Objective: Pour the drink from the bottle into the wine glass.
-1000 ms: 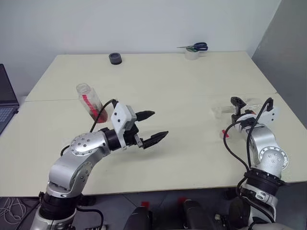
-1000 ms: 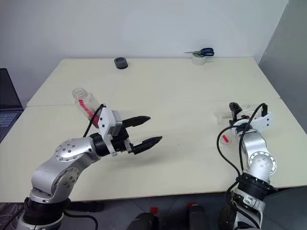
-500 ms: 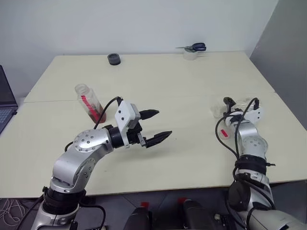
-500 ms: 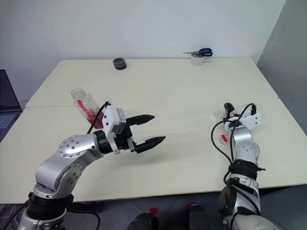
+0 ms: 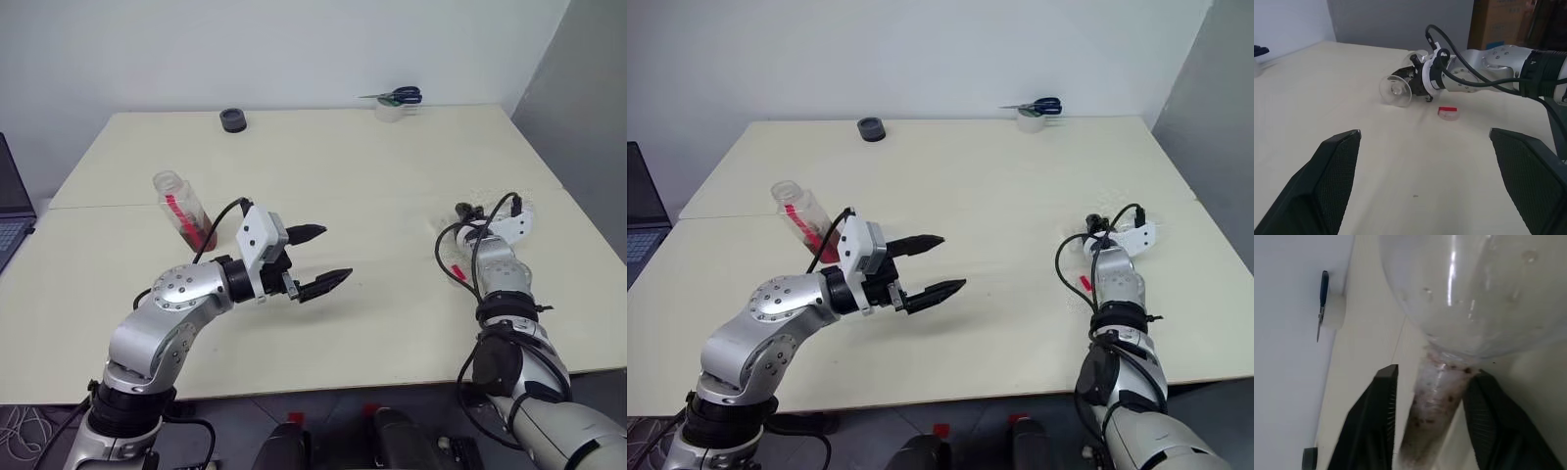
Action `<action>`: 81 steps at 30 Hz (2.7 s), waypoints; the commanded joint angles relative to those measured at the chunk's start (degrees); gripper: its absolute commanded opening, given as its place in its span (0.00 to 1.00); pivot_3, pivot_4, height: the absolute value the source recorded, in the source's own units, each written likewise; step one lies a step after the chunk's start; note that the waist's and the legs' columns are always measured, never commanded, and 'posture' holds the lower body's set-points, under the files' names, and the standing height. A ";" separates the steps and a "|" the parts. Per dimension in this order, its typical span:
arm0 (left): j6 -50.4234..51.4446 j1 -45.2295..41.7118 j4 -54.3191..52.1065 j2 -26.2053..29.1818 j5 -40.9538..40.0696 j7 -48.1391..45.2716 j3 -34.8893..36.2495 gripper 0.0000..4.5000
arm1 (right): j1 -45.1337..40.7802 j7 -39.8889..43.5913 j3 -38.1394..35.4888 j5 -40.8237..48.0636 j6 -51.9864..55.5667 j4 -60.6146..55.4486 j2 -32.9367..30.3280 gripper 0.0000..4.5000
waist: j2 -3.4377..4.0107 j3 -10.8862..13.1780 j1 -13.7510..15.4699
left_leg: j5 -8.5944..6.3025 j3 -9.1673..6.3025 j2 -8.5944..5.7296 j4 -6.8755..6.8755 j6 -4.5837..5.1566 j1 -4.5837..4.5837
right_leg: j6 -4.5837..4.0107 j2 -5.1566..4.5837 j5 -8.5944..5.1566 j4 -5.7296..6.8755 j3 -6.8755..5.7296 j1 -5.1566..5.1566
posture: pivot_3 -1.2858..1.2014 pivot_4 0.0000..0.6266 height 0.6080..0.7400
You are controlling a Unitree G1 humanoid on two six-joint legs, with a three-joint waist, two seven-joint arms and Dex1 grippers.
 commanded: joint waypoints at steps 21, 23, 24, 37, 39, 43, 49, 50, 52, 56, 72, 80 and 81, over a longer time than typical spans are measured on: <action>2.15 12.32 -10.98 2.08 -4.82 3.11 3.97 1.00 | 25.04 7.97 38.25 -46.02 3.33 -25.76 0.97 0.09 | -0.23 -0.49 0.65 | 0.07 -0.16 0.04 -0.05 -0.19 0.19 | -0.01 -0.12 -0.01 -0.06 -0.02 0.11 | 0.52 0.24 1.00; 1.72 14.20 -11.19 1.86 -4.98 3.25 4.49 1.00 | 27.61 8.14 38.24 -46.21 4.46 -28.69 1.10 0.09 | -0.26 -0.59 0.86 | -0.01 -0.19 0.05 -0.10 -0.05 0.30 | -0.05 -0.09 -0.05 -0.08 -0.06 0.20 | 0.52 0.24 1.00; 1.51 14.76 -11.21 1.71 -4.96 3.33 4.64 1.00 | 28.56 8.39 38.43 -46.42 4.98 -29.94 1.13 0.09 | -0.26 -0.63 0.99 | -0.01 -0.22 0.04 -0.15 -0.05 0.38 | -0.05 -0.08 -0.06 -0.14 -0.09 0.32 | 0.52 0.24 1.00; -4.34 20.20 -10.08 -0.16 -0.09 9.75 10.06 1.00 | 15.31 21.47 45.66 -48.71 -18.37 -23.49 8.01 0.09 | -0.07 -0.44 -1.34 | 0.01 0.09 0.32 -0.83 -0.08 1.03 | -0.19 0.05 -0.12 -0.35 0.07 0.53 | 0.52 0.24 1.00; -4.95 23.82 -11.91 -1.15 1.05 12.46 12.28 1.00 | 10.58 23.17 46.00 -48.99 -23.14 -14.81 10.53 0.09 | -0.06 -0.36 -1.64 | 0.11 0.08 0.35 -0.85 -0.25 0.91 | -0.30 0.06 -0.17 -0.17 0.05 0.30 | 0.52 0.24 1.00; -6.20 33.89 -17.58 -3.11 3.23 16.30 15.25 1.00 | 1.83 24.42 46.44 -51.22 -32.56 3.59 14.49 0.09 | -0.11 -0.34 -1.44 | 0.09 0.07 0.34 -0.89 -0.32 0.71 | -0.37 0.03 -0.20 -0.17 0.06 0.08 | 0.52 0.24 1.00; -7.89 44.50 -24.06 -7.84 5.19 21.74 19.80 1.00 | -7.04 25.91 45.68 -53.49 -39.62 21.34 19.16 0.09 | -0.12 -0.30 -0.39 | 0.06 -0.02 0.18 -0.79 -0.35 0.41 | -0.35 -0.12 -0.19 -0.31 -0.01 -0.01 | 0.52 0.24 1.00; -8.15 45.61 -24.63 -8.46 5.55 22.23 19.89 1.00 | -7.96 25.70 45.53 -53.92 -40.03 22.90 19.41 0.09 | -0.13 -0.30 -0.37 | 0.06 -0.02 0.17 -0.80 -0.34 0.41 | -0.36 -0.13 -0.19 -0.31 -0.02 -0.01 | 0.52 0.24 1.00; -8.64 47.27 -25.52 -9.50 6.19 23.26 20.07 1.00 | -9.41 25.18 44.87 -54.14 -40.06 25.24 19.88 0.09 | -0.12 -0.30 -0.42 | 0.05 -0.06 0.18 -0.80 -0.33 0.43 | -0.36 -0.12 -0.20 -0.29 -0.05 0.00 | 0.52 0.24 1.00; -8.16 47.43 -26.92 -10.28 6.40 24.98 19.81 1.00 | -10.55 25.13 43.69 -54.04 -39.88 27.57 20.47 0.09 | -0.11 -0.30 -0.41 | 0.05 -0.08 0.20 -0.81 -0.32 0.44 | -0.37 -0.09 -0.20 -0.24 -0.07 0.00 | 0.52 0.24 1.00; -4.06 42.49 -26.80 -8.05 5.00 26.43 19.37 1.00 | -6.57 28.33 42.32 -54.25 -42.33 26.36 19.74 1.00 | -0.11 -0.29 -0.65 | 0.07 -0.06 0.20 -0.80 -0.35 0.44 | -0.37 -0.05 -0.20 -0.19 -0.06 -0.01 | 0.52 0.24 1.00; -4.12 36.17 -17.41 -12.03 8.33 31.26 17.83 1.00 | 8.11 41.18 44.62 -52.87 -38.80 0.74 8.16 1.00 | -0.08 -0.29 0.00 | 0.07 -0.11 0.13 -0.75 -0.35 0.43 | -0.35 -0.06 -0.20 -0.21 -0.11 0.04 | 0.52 0.24 1.00; -4.53 35.28 -15.99 -13.01 9.14 32.16 17.54 1.00 | 10.68 42.98 44.59 -52.13 -35.94 -5.51 5.70 1.00 | -0.08 -0.29 0.34 | 0.07 -0.11 0.11 -0.72 -0.35 0.41 | -0.33 -0.07 -0.19 -0.23 -0.10 0.04 | 0.52 0.24 1.00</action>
